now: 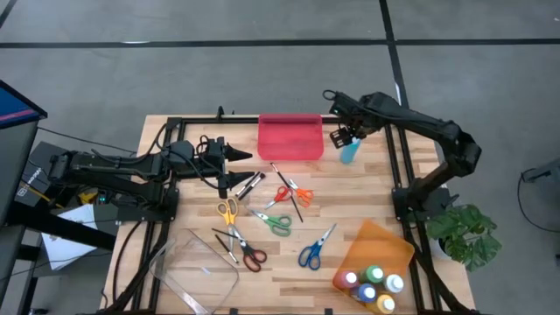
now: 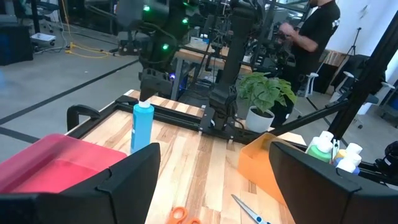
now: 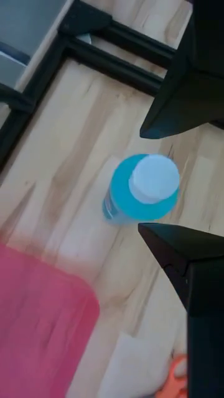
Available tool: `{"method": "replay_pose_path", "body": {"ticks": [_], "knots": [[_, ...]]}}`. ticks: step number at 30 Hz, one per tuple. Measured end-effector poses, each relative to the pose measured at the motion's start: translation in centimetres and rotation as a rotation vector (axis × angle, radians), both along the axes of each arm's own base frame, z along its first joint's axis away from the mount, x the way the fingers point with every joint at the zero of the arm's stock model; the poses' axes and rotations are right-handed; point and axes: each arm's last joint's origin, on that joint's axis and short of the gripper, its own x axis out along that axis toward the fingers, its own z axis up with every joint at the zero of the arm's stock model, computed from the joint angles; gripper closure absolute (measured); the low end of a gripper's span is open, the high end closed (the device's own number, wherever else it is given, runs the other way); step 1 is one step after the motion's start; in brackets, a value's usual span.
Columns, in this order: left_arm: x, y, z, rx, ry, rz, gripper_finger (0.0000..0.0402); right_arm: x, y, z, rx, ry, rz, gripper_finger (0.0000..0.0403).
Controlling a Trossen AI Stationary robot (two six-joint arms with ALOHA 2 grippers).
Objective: Pick & Place Paint Supplies
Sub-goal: Put the light blue paint bottle into the orange bin
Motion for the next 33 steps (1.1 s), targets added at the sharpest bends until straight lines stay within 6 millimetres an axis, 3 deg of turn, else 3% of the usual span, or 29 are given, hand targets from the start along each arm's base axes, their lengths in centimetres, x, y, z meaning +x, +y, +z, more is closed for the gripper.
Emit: {"method": "replay_pose_path", "body": {"ticks": [11, 21, 28, 33], "knots": [[0.0, 0.0, 0.0, 0.000, 0.001, 0.000, 0.0103, -0.6, -1.1, -2.5, 0.101, -0.043, 0.023, 0.0185], [0.0, 0.0, 0.0, 0.000, 0.003, 0.000, 0.0103, -0.6, -1.2, -2.5, 0.098, -0.045, 0.030, 0.0289], [0.0, 0.0, 0.0, 0.001, 0.004, 0.000, 0.0103, -0.7, -1.0, -2.3, 0.095, -0.046, 0.037, 0.0290], [0.0, 0.0, 0.0, 0.001, 0.004, 0.000, 0.0103, -1.4, 0.1, -0.2, 0.052, -0.100, 0.071, 0.0290]]}}
